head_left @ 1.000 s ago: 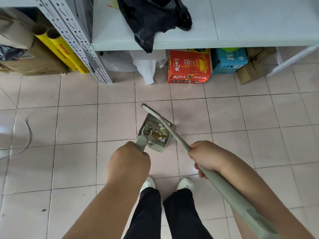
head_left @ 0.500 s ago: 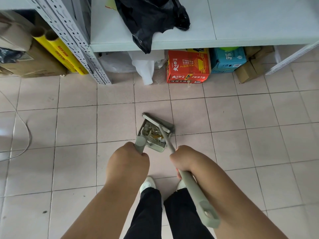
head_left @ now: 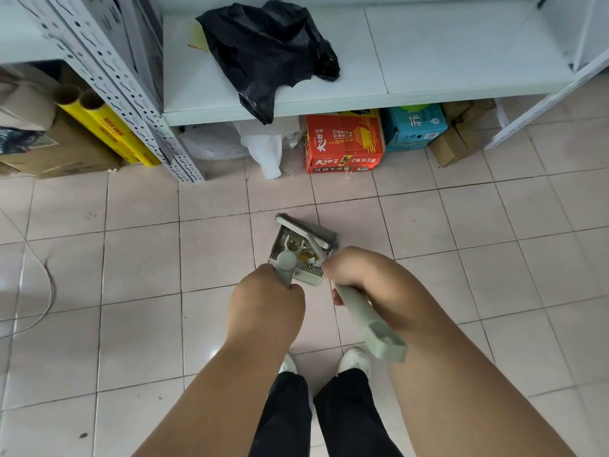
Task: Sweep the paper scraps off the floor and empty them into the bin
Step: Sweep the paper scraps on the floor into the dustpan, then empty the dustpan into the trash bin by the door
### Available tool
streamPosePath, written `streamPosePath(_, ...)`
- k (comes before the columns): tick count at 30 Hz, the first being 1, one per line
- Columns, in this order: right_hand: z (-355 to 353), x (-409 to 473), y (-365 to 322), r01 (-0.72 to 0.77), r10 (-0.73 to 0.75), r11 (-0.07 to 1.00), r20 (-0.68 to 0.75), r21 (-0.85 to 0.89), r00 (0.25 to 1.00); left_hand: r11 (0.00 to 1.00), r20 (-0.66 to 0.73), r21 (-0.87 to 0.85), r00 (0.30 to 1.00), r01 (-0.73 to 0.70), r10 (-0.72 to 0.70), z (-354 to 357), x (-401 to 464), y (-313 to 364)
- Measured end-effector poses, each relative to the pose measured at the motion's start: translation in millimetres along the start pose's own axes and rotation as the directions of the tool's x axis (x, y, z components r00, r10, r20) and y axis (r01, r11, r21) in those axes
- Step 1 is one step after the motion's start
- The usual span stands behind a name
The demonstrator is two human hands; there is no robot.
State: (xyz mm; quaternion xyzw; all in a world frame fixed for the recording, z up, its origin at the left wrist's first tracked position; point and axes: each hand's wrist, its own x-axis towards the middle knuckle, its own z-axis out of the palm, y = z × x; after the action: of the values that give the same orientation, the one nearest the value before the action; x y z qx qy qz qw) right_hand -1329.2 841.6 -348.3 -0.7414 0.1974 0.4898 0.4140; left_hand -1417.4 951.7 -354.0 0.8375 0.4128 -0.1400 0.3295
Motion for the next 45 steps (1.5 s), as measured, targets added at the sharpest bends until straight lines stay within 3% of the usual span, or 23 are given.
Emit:
streamPosePath(2, -6.9, 0.4, 0.0, 0.048, -0.048, 0.98, -0.005, 0.195, 0.999, 0.999, 0.002, -0.018, 0.999, -0.032, 0.032, -1.0, -0.8, 10.4)
streamPosePath(4, -12.3, 0.6, -8.5, 0.09, -0.093, 0.966, 0.002, 0.243, 0.996, 0.998, -0.003, -0.029, 0.998, -0.056, 0.056, -2.4, -1.2, 20.6)
streamPosePath(11, -39.2, -1.5, -45.8, 0.15, -0.15, 0.988, 0.016, 0.024, 0.989, 0.99, -0.022, 0.003, 0.99, -0.138, 0.138, -11.8, -8.1, 57.6)
streamPosePath(15, -62.9, 2.6, -65.2, -0.023, 0.032, 0.994, 0.087, -0.108, 0.996, 0.985, -0.009, 0.036, 0.985, -0.17, 0.171, -15.0, -14.2, 76.2)
streamPosePath(18, -85.4, -4.9, -76.1, -0.136, 0.134, 0.991, 0.174, -0.002, 0.975, 0.981, -0.012, 0.049, 0.982, -0.19, 0.191, -18.2, -18.8, 89.4)
streamPosePath(21, -103.9, -13.6, -89.0, -0.024, 0.005, 0.991, 0.145, 0.131, 0.989, 0.977, -0.003, 0.049, 0.978, -0.207, 0.207, -20.9, -23.5, 104.4)
streamPosePath(25, -119.8, -29.7, -108.1, 0.014, -0.01, 0.999, 0.111, -0.035, 0.994, 0.968, -0.002, 0.037, 0.969, -0.249, 0.249, -20.6, -32.7, 128.2)
streamPosePath(31, -157.8, -41.5, -114.0, 0.084, -0.072, 0.987, 0.096, -0.135, 0.993, 0.962, 0.001, 0.023, 0.962, -0.271, 0.272, -7.5, -46.5, 174.9)
streamPosePath(45, -336.0, -24.5, -106.9, 0.056, -0.049, 0.994, 0.073, -0.098, 0.996, 0.933, -0.009, 0.089, 0.937, -0.348, 0.35, 84.7, -74.2, 315.7)
